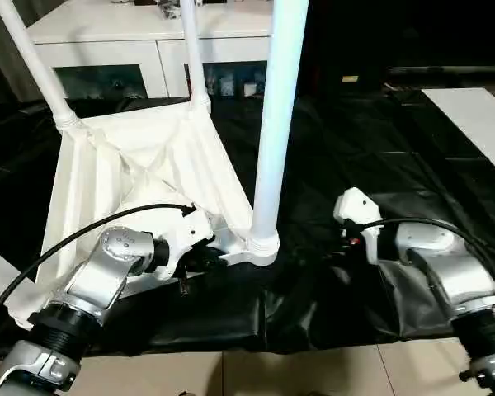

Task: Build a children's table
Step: Rotate leg to tighten

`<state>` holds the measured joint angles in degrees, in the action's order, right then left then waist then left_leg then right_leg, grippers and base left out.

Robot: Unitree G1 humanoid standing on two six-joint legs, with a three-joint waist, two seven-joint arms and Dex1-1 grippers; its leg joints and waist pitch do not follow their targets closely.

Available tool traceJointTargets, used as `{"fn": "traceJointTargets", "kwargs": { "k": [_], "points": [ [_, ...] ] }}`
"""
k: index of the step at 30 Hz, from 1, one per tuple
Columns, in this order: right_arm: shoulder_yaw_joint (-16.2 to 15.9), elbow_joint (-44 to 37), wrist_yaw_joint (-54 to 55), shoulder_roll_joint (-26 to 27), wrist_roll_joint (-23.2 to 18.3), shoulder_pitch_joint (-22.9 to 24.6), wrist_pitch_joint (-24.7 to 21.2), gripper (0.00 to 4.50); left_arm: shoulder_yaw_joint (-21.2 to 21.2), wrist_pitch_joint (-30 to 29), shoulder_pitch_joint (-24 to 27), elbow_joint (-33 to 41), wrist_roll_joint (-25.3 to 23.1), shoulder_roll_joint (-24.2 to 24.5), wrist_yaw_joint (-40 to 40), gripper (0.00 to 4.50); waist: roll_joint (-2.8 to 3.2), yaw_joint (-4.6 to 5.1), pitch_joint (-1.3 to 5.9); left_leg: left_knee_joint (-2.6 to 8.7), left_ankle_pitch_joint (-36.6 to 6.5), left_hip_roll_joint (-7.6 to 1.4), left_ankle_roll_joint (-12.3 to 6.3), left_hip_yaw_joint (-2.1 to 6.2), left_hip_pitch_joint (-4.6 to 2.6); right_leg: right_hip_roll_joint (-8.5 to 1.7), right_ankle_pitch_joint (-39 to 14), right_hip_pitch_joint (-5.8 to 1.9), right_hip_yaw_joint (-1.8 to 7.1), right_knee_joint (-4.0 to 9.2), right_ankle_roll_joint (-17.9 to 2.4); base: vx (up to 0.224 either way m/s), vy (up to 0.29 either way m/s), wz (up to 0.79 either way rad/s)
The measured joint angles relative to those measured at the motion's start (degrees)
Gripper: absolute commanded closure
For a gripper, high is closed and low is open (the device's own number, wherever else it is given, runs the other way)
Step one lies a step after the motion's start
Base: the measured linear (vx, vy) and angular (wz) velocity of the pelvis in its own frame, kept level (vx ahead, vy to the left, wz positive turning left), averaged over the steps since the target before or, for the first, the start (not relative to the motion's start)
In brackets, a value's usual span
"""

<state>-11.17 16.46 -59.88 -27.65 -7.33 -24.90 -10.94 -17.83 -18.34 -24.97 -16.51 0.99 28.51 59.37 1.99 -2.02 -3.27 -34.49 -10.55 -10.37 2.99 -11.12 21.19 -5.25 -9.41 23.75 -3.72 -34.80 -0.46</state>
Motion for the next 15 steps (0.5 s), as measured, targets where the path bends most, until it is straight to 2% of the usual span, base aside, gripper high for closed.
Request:
{"fn": "traceJointTargets", "kwargs": {
  "k": [2, 3, 6, 15],
  "points": [
    [0.00, 0.00, -0.09, 0.48, -0.76, -0.01, 0.00, 0.77, 0.00, -0.05, 0.02, 0.00, 0.14, -0.21, 0.12, 4.20, 0.00, -0.03, 0.00, 0.00, 0.00, 0.00, 0.00, 0.00, 0.01, 0.00, 0.00, 0.00, 0.00, 0.00, 0.00, 0.000, 0.000, 0.00],
    [0.01, 0.00, -0.29, 0.88, -1.32, -0.03, 0.00, 0.77, 0.01, -0.05, 0.02, -0.02, 0.20, -0.30, 0.14, 4.41, 0.00, -0.03, 0.00, 0.00, 0.00, 0.00, 0.00, 0.00, 0.01, 0.00, 0.00, 0.00, 0.01, 0.00, 0.00, 0.000, 0.000, 0.00],
    [-0.58, 0.32, -1.69, 2.55, -1.87, -0.61, 0.38, 0.77, 0.04, 0.78, 0.06, -0.29, 0.40, -0.31, 0.52, 4.41, 0.00, 0.08, 0.00, -0.01, 0.00, 0.00, 0.00, 0.00, 0.02, 0.00, 0.01, 0.01, 0.01, 0.00, -0.01, 0.000, 0.000, 0.00],
    [-2.84, 8.86, -0.11, 6.80, 0.93, -6.58, 5.43, 0.77, 0.06, 1.22, 1.01, 1.52, 0.41, -0.53, 1.44, 4.41, 0.00, -0.12, 0.01, 0.01, -0.01, 0.00, -0.01, -0.02, 0.16, -0.01, 0.01, 0.14, 0.01, 0.00, -0.05, 0.000, 0.000, 0.00]
  ]
}}
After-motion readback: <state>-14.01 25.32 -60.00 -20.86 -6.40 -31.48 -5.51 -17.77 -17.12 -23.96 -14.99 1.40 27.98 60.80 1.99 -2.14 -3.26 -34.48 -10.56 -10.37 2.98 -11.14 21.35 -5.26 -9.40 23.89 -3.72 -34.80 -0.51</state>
